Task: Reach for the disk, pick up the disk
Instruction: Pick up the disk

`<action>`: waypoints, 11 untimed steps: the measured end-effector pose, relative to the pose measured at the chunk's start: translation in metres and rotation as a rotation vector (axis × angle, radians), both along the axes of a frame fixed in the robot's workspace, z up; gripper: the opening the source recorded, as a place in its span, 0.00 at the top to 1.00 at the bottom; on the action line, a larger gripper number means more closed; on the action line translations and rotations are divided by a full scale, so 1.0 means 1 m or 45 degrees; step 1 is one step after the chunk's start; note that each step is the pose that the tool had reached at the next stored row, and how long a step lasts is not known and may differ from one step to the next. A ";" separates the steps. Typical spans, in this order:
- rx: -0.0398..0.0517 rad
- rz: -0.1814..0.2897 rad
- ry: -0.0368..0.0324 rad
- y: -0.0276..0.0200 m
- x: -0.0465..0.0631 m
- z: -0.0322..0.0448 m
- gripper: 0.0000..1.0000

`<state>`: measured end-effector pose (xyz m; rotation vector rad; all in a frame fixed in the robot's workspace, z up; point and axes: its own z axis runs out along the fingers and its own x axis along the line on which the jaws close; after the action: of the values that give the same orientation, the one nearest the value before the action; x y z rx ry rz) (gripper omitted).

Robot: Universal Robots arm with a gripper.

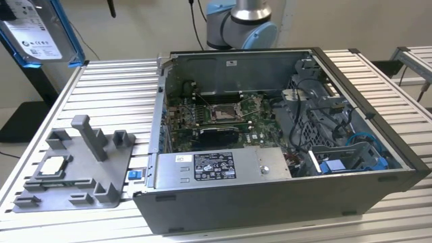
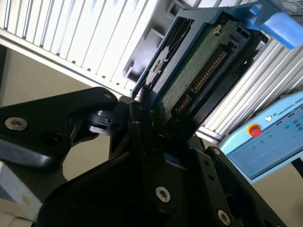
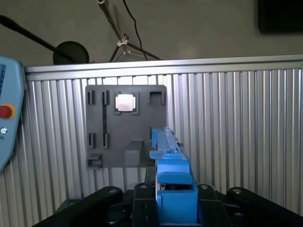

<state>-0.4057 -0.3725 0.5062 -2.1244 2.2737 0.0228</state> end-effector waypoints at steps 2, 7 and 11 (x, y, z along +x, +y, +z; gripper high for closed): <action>0.000 0.000 0.0002 0.0000 0.006 0.0000 1.00; 0.000 0.000 0.0002 0.0000 0.020 0.0000 1.00; 0.000 0.000 0.0005 0.0000 0.031 0.0000 1.00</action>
<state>-0.3746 -0.3725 0.5062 -2.1246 2.2739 0.0233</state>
